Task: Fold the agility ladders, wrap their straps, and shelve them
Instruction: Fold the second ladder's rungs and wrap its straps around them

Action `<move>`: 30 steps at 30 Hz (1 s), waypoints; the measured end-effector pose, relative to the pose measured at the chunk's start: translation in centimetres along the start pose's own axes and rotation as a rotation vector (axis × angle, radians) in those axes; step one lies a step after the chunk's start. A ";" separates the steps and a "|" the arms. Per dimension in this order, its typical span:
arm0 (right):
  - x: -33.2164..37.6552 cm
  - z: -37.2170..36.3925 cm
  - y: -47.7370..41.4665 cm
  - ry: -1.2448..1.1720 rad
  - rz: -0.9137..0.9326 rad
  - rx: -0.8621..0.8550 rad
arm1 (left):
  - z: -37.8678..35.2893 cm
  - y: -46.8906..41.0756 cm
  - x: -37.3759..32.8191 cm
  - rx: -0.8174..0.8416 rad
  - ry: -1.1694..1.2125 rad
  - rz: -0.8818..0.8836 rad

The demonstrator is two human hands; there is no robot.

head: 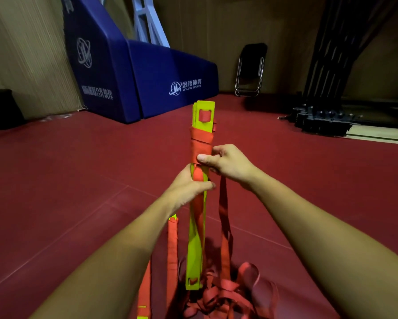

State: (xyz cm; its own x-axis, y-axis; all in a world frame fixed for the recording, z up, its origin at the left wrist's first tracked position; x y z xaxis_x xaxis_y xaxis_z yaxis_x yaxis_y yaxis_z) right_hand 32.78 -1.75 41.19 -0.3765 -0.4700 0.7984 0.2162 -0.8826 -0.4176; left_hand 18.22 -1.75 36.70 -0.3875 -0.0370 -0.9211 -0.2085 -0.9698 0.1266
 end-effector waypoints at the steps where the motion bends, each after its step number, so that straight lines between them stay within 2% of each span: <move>1: -0.1 -0.2 -0.3 0.041 -0.015 -0.023 | -0.2 -0.1 0.1 -0.041 -0.060 -0.007; 4: -0.9 -0.5 -0.8 0.172 -0.075 -0.137 | -0.1 0.1 0.3 -0.281 -0.265 0.031; 8: -0.9 -0.8 -0.7 0.312 -0.109 -0.202 | 0.1 0.5 0.4 -0.389 -0.305 0.037; 11: -0.2 -0.5 -0.5 0.231 -0.071 -0.112 | 0.3 0.0 0.6 -0.331 -0.144 0.016; 14: 1.2 0.2 0.1 0.008 -0.018 0.143 | 1.0 -0.5 1.1 -0.128 0.122 -0.010; 16: 1.6 0.8 0.5 -0.017 0.004 0.247 | 1.3 -0.9 1.5 -0.012 0.144 -0.008; 20: 1.5 0.8 0.7 -0.083 0.023 0.217 | 1.3 -1.2 1.5 0.126 0.101 -0.019; 22: 1.4 0.6 0.6 -0.067 0.018 0.162 | 0.9 -1.2 1.4 0.082 -0.021 -0.070; 26: 1.0 0.3 0.1 0.122 0.012 0.053 | 0.7 -0.5 0.9 -0.194 -0.390 -0.145; 28: 0.7 0.3 -0.2 0.215 0.002 -0.004 | 0.8 -0.6 0.8 -0.248 -0.380 -0.105; 30: 0.7 0.6 -0.4 0.175 -0.012 -0.044 | 0.8 -0.8 0.6 -0.223 -0.200 -0.052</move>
State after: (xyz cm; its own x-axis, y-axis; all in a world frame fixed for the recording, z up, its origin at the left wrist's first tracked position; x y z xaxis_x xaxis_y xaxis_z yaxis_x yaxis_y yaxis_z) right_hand 32.99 -1.69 42.21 -0.5305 -0.4515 0.7174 0.1725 -0.8861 -0.4301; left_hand 17.49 -0.85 36.37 -0.5551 0.0413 -0.8307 -0.0394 -0.9990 -0.0233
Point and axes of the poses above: each hand's wrist, its own y-axis away from the middle knuckle, its own z-axis out of the back of the hand, x = y × z, the point moved 2 cm from there along -y, towards the middle knuckle, and after that the axes turned 11 degrees about z, right-handed, at the moved point
